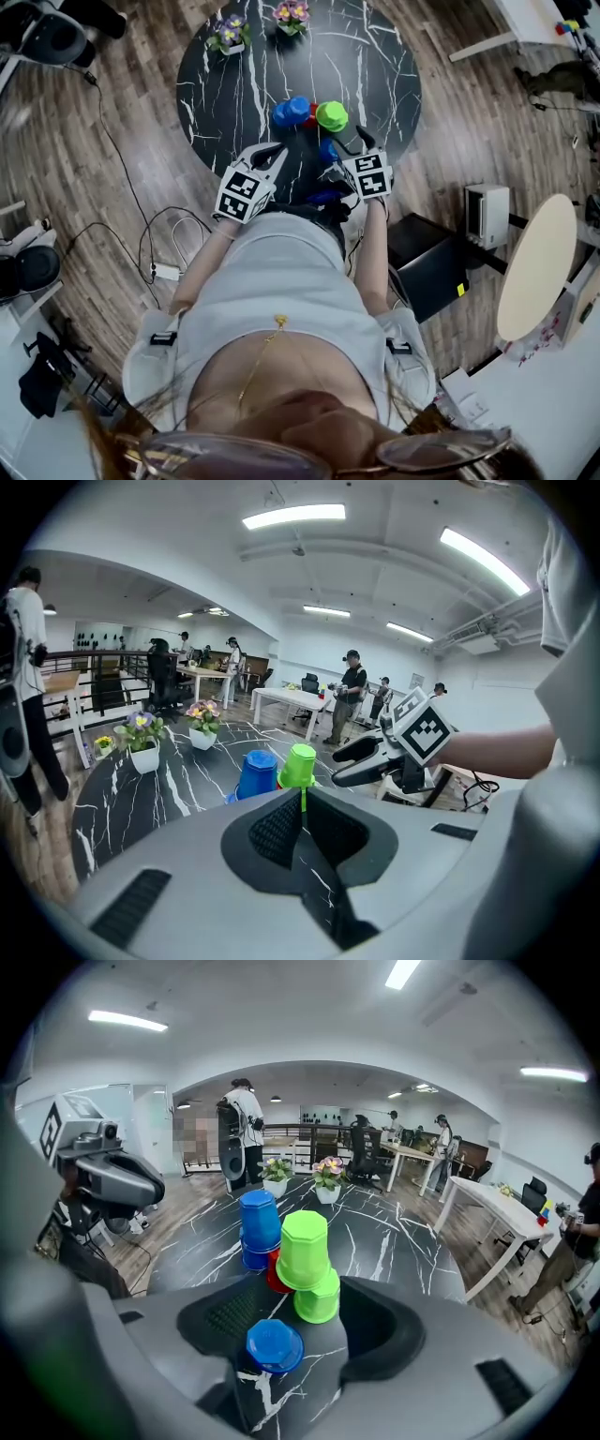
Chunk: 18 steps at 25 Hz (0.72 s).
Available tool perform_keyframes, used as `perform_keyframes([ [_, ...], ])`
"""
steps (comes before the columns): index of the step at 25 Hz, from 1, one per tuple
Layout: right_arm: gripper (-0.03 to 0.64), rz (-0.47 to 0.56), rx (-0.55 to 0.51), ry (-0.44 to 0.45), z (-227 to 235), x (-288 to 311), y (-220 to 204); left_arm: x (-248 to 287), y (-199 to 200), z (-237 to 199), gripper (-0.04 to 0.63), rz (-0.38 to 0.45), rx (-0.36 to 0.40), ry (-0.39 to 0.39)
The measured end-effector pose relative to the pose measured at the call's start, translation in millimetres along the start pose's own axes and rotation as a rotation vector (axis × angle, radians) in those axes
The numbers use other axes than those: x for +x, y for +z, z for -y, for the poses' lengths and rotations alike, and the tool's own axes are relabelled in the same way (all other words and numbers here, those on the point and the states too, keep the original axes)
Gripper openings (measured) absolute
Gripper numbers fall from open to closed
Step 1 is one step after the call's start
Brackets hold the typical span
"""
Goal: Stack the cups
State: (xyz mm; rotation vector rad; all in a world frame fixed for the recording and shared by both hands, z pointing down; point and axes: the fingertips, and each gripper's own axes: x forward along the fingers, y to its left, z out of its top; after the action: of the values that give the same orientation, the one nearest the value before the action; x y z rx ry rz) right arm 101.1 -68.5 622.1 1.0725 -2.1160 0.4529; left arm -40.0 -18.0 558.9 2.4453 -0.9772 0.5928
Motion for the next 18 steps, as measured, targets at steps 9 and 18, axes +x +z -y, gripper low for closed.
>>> perform_keyframes([
  [9, 0.268, -0.07, -0.021, 0.029, -12, 7, -22, 1, -4, 3, 0.038, -0.025, 0.017, -0.031],
  [18, 0.27, -0.154, -0.033, 0.067, -25, 23, -48, -1, -14, 1, 0.038, -0.058, 0.027, -0.052],
])
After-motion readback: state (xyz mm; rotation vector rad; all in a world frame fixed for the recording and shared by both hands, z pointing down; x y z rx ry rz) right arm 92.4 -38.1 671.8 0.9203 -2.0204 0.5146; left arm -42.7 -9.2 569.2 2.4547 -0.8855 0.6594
